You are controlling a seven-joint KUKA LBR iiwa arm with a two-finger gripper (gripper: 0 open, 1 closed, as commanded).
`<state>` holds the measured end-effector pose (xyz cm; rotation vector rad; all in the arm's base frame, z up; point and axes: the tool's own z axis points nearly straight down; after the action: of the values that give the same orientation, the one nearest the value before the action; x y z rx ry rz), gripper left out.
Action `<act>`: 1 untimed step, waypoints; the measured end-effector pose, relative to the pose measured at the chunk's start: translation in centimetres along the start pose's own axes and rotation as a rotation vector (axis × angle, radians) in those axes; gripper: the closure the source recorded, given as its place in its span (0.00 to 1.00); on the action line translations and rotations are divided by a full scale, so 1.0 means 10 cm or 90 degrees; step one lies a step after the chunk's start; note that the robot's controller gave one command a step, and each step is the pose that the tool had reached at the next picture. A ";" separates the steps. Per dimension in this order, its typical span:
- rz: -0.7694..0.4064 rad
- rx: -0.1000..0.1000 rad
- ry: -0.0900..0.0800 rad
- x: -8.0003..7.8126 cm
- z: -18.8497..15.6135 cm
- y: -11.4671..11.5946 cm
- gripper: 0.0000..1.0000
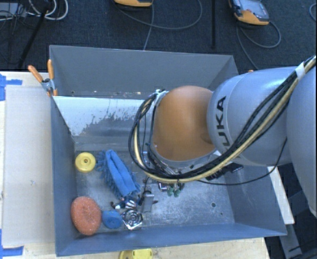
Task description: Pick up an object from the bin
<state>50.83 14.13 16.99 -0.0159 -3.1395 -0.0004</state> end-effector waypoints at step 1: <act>0.000 0.000 0.000 0.00 0.00 0.00 0.00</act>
Offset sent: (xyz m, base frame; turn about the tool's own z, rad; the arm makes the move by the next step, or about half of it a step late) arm -0.0080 0.0198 -0.0479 0.0162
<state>50.83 14.13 16.99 -0.0168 -3.1395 -0.0004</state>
